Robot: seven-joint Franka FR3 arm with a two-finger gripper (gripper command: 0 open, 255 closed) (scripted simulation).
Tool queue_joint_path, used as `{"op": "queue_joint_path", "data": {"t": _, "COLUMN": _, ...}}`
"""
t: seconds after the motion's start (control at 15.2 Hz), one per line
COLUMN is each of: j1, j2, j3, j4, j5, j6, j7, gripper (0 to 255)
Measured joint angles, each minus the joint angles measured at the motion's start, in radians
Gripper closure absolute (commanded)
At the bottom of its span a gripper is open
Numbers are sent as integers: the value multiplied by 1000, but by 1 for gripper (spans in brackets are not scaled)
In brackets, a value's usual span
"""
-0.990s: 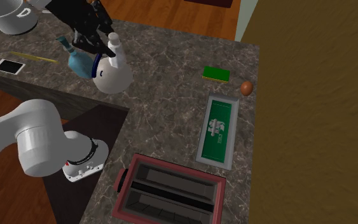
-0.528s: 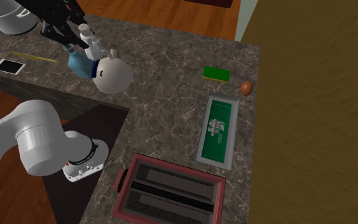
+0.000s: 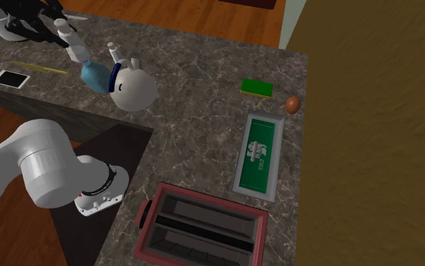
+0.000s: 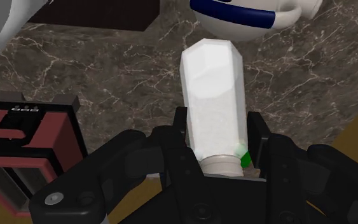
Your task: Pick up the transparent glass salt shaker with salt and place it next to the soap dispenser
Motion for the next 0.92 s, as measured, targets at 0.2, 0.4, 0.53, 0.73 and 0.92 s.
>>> {"op": "queue_joint_path", "data": {"t": 0.2, "j1": 9, "j2": -6, "j3": 58, "j4": 48, "j5": 43, "j6": -44, "j7": 62, "gripper": 255}}
{"op": "queue_joint_path", "data": {"t": 0.4, "j1": 2, "j2": 7, "j3": 126, "j4": 118, "j5": 88, "j6": -82, "j7": 128, "gripper": 255}}
{"op": "queue_joint_path", "data": {"t": 0.53, "j1": -1, "j2": 12, "j3": 158, "j4": 163, "j5": 110, "j6": -111, "j7": 167, "gripper": 255}}
{"op": "queue_joint_path", "data": {"t": 0.73, "j1": -13, "j2": 21, "j3": 225, "j4": 229, "j5": 155, "j6": -142, "j7": 234, "gripper": 255}}
{"op": "queue_joint_path", "data": {"t": 0.92, "j1": -35, "j2": 40, "j3": 279, "j4": 309, "j5": 188, "j6": -174, "j7": 292, "gripper": 255}}
